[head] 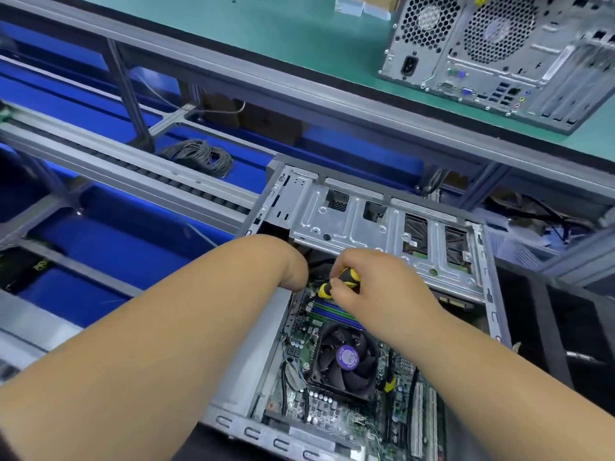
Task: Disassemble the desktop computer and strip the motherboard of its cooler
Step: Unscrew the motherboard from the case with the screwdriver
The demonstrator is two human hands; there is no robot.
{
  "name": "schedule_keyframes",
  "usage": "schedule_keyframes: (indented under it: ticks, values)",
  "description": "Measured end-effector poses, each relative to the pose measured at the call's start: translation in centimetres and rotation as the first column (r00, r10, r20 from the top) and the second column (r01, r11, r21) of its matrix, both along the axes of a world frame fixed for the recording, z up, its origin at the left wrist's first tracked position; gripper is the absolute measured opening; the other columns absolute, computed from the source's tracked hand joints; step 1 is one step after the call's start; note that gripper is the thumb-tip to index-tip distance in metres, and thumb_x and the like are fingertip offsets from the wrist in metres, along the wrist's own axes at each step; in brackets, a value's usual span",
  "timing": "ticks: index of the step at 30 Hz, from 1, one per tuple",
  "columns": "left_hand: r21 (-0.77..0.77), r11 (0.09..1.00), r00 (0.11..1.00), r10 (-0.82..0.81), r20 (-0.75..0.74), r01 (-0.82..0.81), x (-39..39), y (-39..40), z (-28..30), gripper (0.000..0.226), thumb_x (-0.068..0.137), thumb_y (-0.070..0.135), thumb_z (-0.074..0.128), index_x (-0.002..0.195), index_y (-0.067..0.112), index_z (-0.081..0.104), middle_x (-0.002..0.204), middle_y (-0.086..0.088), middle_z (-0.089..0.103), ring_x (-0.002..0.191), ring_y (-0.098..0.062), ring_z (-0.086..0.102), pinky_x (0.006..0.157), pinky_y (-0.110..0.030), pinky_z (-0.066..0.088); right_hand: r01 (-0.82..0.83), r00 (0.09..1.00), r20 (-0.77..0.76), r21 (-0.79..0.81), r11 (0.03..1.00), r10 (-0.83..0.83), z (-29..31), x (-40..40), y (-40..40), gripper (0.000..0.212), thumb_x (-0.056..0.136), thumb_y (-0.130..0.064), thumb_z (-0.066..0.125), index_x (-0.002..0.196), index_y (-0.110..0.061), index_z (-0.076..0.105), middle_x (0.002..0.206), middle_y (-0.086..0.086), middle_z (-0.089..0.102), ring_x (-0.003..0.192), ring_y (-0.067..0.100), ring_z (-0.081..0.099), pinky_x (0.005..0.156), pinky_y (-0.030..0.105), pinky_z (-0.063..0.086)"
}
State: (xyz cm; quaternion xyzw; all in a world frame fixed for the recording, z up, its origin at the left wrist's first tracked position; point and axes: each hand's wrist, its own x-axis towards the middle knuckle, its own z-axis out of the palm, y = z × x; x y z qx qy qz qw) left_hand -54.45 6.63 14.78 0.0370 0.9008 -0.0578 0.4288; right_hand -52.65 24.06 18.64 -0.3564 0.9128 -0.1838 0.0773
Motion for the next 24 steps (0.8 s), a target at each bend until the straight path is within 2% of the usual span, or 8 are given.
schedule_keyframes:
  ticks: [4, 7, 9, 11, 13, 15, 20, 24]
  values:
    - [0.059, 0.998, 1.000, 0.028, 0.012, -0.028, -0.2, 0.0, -0.3, 0.046, 0.097, 0.016, 0.042, 0.143, 0.017, 0.044, 0.139, -0.008, 0.050, 0.113, -0.025, 0.052, 0.098, -0.038, 0.044, -0.050, 0.999, -0.005, 0.102, 0.994, 0.051, -0.3, -0.2, -1.4, 0.010, 0.089, -0.037, 0.057, 0.093, -0.028, 0.059, 0.084, -0.008, 0.056, 0.080, 0.016, 0.053, 0.067, 0.032, 0.046]
    - [0.059, 0.998, 1.000, -0.007, 0.028, 0.006, 0.0, 0.4, -0.2, 0.045, 0.097, 0.016, 0.043, 0.142, 0.015, 0.044, 0.118, -0.007, 0.053, 0.095, -0.025, 0.050, 0.082, -0.033, 0.042, -0.086, 0.996, -0.009, 0.144, 0.986, 0.088, -0.4, -0.4, -1.8, 0.011, 0.090, -0.036, 0.057, 0.094, -0.026, 0.058, 0.081, -0.006, 0.055, 0.080, 0.020, 0.054, 0.069, 0.035, 0.049]
    - [0.055, 0.998, 1.000, -0.018, 0.021, 0.017, 0.1, 0.6, -0.2, 0.041, 0.097, 0.014, 0.044, 0.138, 0.011, 0.048, 0.107, -0.006, 0.050, 0.089, -0.025, 0.048, 0.079, -0.033, 0.040, -0.098, 0.995, -0.012, 0.156, 0.983, 0.101, -0.5, -0.4, -1.9, 0.012, 0.091, -0.036, 0.056, 0.095, -0.024, 0.057, 0.077, -0.006, 0.052, 0.078, 0.021, 0.054, 0.066, 0.034, 0.048]
    - [0.059, 0.998, 1.000, 0.007, 0.002, -0.007, 0.1, 0.8, -0.2, 0.030, 0.096, 0.012, 0.045, 0.123, 0.007, 0.057, 0.095, -0.006, 0.050, 0.087, -0.026, 0.047, 0.081, -0.034, 0.041, -0.110, 0.993, -0.018, 0.170, 0.979, 0.115, -0.7, -0.4, -2.1, 0.013, 0.091, -0.035, 0.056, 0.096, -0.023, 0.056, 0.078, -0.004, 0.052, 0.077, 0.022, 0.052, 0.060, 0.032, 0.041]
    - [0.039, 0.999, 0.999, 0.028, -0.025, -0.027, 0.2, 0.9, -0.3, 0.013, 0.094, 0.010, 0.047, 0.089, 0.007, 0.059, 0.079, -0.005, 0.047, 0.085, -0.026, 0.046, 0.081, -0.035, 0.042, -0.120, 0.991, -0.033, 0.187, 0.975, 0.128, -0.9, -0.4, -2.3, 0.012, 0.092, -0.035, 0.055, 0.095, -0.023, 0.055, 0.081, -0.003, 0.053, 0.076, 0.022, 0.050, 0.056, 0.031, 0.032]
    - [0.012, 0.999, 0.999, 0.035, -0.039, -0.035, 0.4, 1.0, -0.1, 0.024, 0.093, 0.010, 0.048, 0.069, 0.013, 0.049, 0.074, -0.003, 0.044, 0.084, -0.026, 0.045, 0.080, -0.034, 0.041, -0.129, 0.988, -0.061, 0.208, 0.970, 0.144, -1.1, -0.5, -2.5, 0.012, 0.092, -0.034, 0.055, 0.095, -0.022, 0.054, 0.082, -0.002, 0.053, 0.074, 0.022, 0.049, 0.052, 0.029, 0.026]
    - [0.001, 0.999, 0.997, 0.034, -0.062, -0.034, 0.4, 1.1, 0.1, 0.016, 0.094, 0.012, 0.048, 0.079, 0.012, 0.051, 0.072, 0.000, 0.042, 0.083, -0.025, 0.044, 0.077, -0.031, 0.037, -0.168, 0.978, -0.075, 0.251, 0.953, 0.192, -1.0, -0.9, -2.9, 0.013, 0.093, -0.033, 0.054, 0.096, -0.021, 0.054, 0.084, -0.001, 0.054, 0.075, 0.023, 0.050, 0.057, 0.030, 0.031]
    - [-0.008, 1.000, 0.998, 0.027, -0.065, -0.028, 0.4, 1.2, 0.0, 0.026, 0.096, 0.012, 0.046, 0.070, 0.012, 0.046, 0.071, 0.000, 0.041, 0.083, -0.025, 0.043, 0.077, -0.031, 0.037, -0.170, 0.978, -0.071, 0.277, 0.946, 0.196, -0.7, -1.0, -3.0, 0.013, 0.093, -0.032, 0.055, 0.096, -0.020, 0.055, 0.082, 0.000, 0.054, 0.074, 0.024, 0.050, 0.051, 0.029, 0.027]
